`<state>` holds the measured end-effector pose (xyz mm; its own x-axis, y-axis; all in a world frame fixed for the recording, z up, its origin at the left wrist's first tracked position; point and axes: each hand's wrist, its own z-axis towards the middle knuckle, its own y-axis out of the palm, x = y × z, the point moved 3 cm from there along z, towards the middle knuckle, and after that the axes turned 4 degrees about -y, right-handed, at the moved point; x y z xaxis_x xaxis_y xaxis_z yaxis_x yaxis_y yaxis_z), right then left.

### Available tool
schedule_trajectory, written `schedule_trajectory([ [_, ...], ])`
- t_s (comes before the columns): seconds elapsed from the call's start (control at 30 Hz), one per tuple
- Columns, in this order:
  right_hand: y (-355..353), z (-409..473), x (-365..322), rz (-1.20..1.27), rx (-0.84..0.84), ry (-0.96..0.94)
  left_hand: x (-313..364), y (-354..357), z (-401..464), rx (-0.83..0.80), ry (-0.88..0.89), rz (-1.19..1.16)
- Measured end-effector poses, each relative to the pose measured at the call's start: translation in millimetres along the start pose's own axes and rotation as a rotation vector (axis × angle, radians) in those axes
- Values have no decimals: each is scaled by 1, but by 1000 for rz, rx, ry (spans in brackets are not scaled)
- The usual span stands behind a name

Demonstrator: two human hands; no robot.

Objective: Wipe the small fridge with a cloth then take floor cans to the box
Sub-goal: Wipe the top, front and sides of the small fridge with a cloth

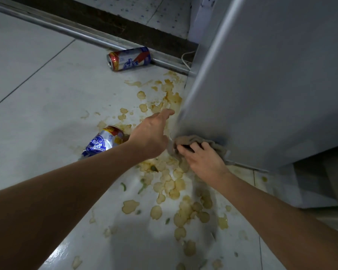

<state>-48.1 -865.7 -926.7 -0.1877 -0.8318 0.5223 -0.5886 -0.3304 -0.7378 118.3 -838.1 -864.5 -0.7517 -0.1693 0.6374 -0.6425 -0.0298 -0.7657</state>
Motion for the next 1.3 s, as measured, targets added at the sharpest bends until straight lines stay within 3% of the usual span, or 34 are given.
schedule_trajectory([
  [0.13, 32, -42, 6, 51, -31, 88, 6, 10, 1, -49, -19, 22],
  [0.23, 22, -39, 3, 48, 87, 197, 11, 13, 1, -62, -27, 4],
  [0.43, -7, 25, -19, 114, 120, 139, 12, 16, 0, -86, -28, -17],
  [0.77, 49, -25, 1, 20, -3, 9, 18, 32, -3, -4, -67, -25],
  [1.03, 95, -87, 21, 78, -111, 86, 31, 40, -10, 49, -119, -15],
  [1.13, 108, -116, 28, 118, -158, 154, 38, 41, -20, 138, -142, 8],
  [1.23, 115, -138, 32, 199, -155, 273, 53, 51, -32, 185, -73, 82],
  [1.3, 114, -143, 29, 284, -140, 347, 69, 59, -38, 180, 77, 176],
])
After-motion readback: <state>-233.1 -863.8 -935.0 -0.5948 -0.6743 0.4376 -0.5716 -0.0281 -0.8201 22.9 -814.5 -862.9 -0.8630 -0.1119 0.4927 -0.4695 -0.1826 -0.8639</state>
